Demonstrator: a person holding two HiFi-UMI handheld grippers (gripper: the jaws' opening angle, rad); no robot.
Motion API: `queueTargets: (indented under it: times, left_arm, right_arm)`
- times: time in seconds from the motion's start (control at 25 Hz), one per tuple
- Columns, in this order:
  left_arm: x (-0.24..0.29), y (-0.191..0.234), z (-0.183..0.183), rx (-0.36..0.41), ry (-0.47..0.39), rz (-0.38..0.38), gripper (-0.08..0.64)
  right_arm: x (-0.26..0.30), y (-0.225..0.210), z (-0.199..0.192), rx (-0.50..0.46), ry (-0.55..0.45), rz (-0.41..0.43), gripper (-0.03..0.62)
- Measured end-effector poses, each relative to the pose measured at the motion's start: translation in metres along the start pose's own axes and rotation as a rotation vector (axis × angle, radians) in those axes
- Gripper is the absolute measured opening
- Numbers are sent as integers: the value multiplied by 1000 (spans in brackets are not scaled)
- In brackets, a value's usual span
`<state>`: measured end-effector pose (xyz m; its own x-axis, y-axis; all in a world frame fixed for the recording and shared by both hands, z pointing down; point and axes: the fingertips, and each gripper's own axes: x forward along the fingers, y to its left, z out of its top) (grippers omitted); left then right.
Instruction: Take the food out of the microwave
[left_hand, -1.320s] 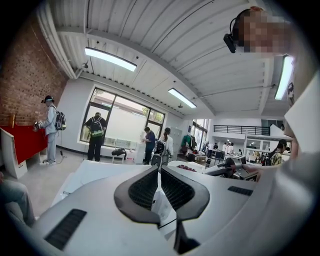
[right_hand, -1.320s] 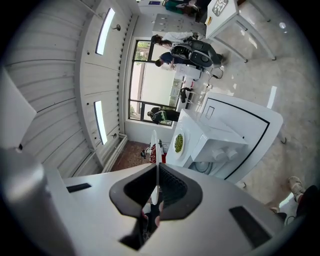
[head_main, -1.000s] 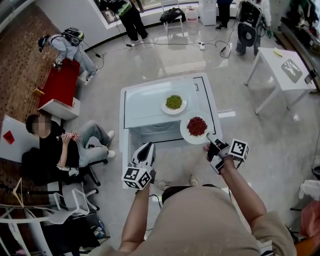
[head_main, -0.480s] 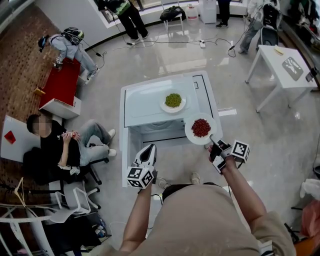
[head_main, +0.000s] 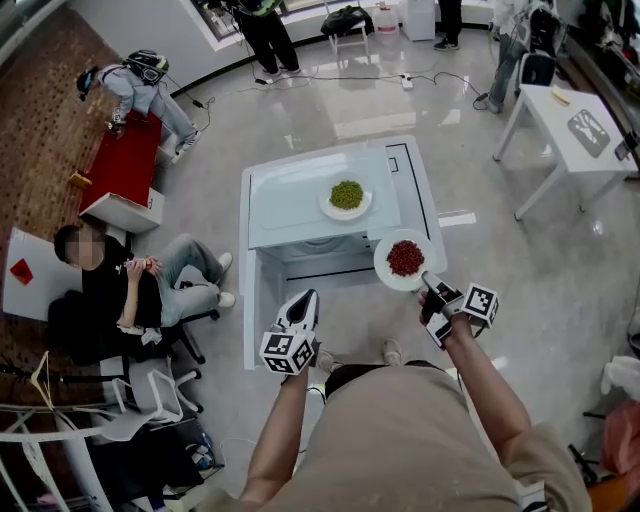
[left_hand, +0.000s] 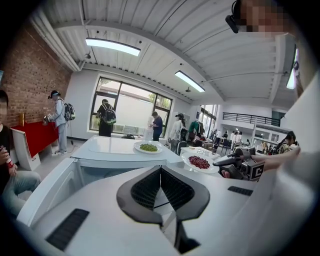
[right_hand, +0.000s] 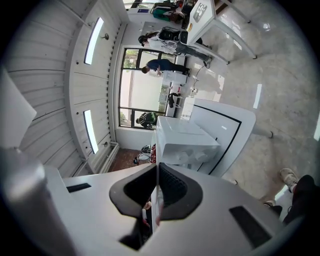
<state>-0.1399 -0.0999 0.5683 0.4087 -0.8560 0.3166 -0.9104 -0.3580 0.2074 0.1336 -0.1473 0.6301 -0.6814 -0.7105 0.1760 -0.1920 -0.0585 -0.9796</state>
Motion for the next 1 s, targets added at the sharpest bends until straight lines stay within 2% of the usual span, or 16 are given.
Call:
queueTargets:
  times: [0.56, 1.0]
  left_arm:
    - [7, -1, -34, -8, 47, 10, 6]
    - [7, 2, -36, -11, 55, 14, 6]
  right_arm:
    - [-4, -40, -12, 78, 8, -2, 20]
    - [-5, -50, -19, 34, 20, -28, 18]
